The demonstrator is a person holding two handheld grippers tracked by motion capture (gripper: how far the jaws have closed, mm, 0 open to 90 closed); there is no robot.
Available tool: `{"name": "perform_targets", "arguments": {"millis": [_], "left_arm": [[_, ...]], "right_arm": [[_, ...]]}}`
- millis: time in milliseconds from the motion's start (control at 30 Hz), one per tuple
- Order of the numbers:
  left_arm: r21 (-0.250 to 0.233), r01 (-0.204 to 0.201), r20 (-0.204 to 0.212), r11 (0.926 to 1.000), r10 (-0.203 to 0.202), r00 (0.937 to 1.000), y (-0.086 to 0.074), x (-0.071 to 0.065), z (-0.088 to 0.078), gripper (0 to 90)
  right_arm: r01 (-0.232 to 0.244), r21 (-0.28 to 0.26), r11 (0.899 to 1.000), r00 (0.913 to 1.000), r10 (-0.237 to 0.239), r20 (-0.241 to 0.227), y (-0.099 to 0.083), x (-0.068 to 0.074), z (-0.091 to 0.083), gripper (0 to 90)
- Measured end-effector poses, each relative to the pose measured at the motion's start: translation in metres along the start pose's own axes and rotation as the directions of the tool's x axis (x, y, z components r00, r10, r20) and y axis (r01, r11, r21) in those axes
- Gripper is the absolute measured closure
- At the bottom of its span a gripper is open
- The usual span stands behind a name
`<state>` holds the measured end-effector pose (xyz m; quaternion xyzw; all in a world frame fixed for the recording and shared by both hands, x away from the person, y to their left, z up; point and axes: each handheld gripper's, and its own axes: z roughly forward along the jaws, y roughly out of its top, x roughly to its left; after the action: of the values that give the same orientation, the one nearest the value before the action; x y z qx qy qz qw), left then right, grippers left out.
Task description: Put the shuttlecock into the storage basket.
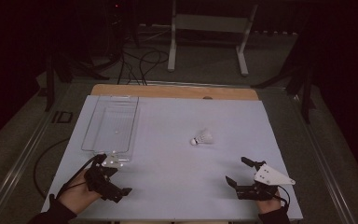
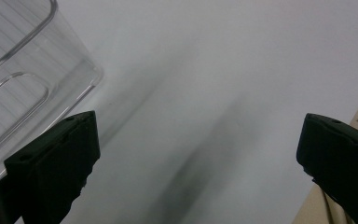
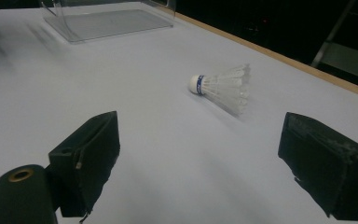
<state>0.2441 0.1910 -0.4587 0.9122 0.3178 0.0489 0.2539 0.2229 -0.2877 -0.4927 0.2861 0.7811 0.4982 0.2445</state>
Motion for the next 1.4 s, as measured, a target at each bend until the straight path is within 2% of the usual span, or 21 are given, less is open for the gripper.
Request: {"name": "perform_targets", "arguments": {"millis": [167,300,533,567,767,967,1100,1400], "left_arm": [[0.025,-0.013,0.02,0.9996,0.013,0.9997,0.006,-0.002,0.001,0.1],[0.047,-0.026,0.018,0.9985,0.025,0.9995,0.01,-0.002,0.002,0.1],[0.064,-0.045,0.038,0.997,0.042,0.9984,0.018,-0.006,0.003,0.1],[0.07,-0.064,0.05,0.9955,0.061,0.9969,0.019,-0.008,0.004,0.1],[0.094,-0.094,0.077,0.9911,0.087,0.9932,0.026,-0.011,0.006,0.1],[0.115,-0.115,0.075,0.9868,0.107,0.9915,0.033,-0.012,0.008,0.1],[0.109,-0.115,0.085,0.9874,0.106,0.9908,0.037,-0.014,0.008,0.1],[0.12,-0.15,0.106,0.9813,0.138,0.9848,0.05,-0.018,0.009,0.1]], "right_arm": [[0.001,0.003,1.0,1.0,-0.001,-0.004,0.0,0.0,0.0,12.6],[-0.001,0.001,1.0,1.0,0.001,-0.002,0.0,0.0,0.0,12.6],[0.0,0.003,1.0,1.0,0.0,-0.006,0.0,0.0,0.0,12.6],[0.0,0.003,1.0,1.0,0.0,-0.005,0.0,0.0,0.0,12.6],[0.0,0.004,1.0,1.0,0.0,-0.006,0.0,0.0,0.0,12.6],[-0.001,0.004,1.0,1.0,0.001,-0.007,0.0,0.0,0.0,12.6],[-0.002,0.005,1.0,1.0,0.002,-0.007,0.0,0.0,0.0,12.6],[-0.004,0.006,1.0,1.0,0.004,-0.008,0.0,0.0,0.0,12.6]]}}
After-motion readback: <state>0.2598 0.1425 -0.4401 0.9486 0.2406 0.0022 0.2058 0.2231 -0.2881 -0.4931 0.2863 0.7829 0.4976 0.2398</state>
